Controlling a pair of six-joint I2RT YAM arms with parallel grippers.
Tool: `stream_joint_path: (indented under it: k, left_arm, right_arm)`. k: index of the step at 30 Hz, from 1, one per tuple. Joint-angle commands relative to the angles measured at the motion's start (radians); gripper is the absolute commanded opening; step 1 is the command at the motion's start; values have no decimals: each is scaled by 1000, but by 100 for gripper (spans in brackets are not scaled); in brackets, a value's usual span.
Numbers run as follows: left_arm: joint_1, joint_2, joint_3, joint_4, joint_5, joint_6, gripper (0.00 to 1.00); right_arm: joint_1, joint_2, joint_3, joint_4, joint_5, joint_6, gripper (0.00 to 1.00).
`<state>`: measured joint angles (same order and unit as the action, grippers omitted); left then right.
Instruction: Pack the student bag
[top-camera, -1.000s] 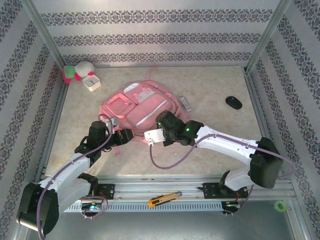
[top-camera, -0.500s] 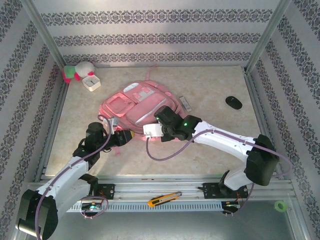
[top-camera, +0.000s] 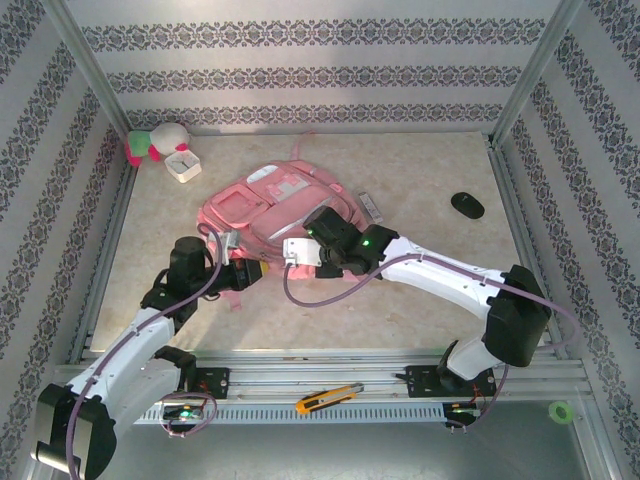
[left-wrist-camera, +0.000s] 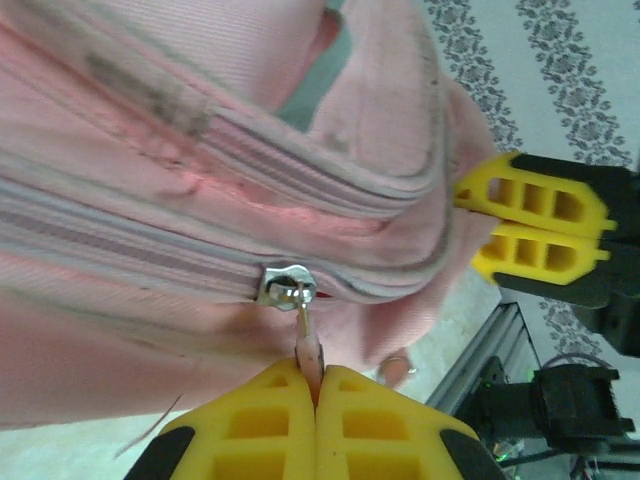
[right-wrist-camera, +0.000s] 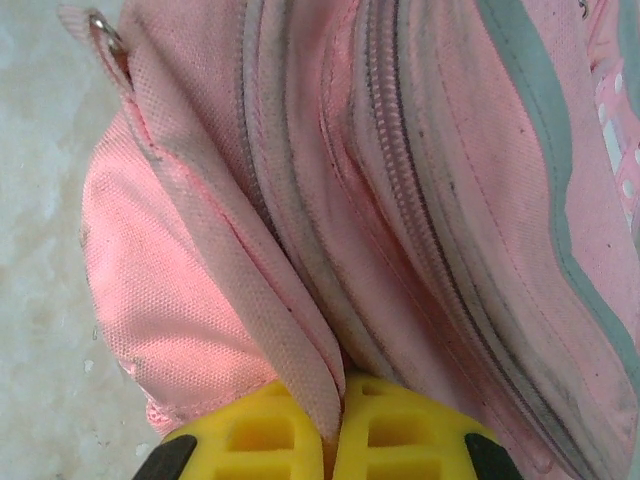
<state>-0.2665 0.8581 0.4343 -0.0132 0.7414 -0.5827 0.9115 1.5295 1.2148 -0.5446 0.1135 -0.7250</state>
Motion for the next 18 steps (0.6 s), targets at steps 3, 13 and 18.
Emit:
stream_joint_path:
  k: [3, 13, 18]
  left_arm:
    - [-66, 43, 114, 42, 164, 63, 0]
    - [-273, 201, 287, -37, 167, 182, 0]
    - [-250, 117, 318, -132, 10, 288, 36]
  right_arm:
    - [-13, 17, 50, 159, -1, 80, 0]
    - [-43, -35, 19, 195, -74, 69, 0]
    - [-109, -131, -58, 188, -226, -9, 0]
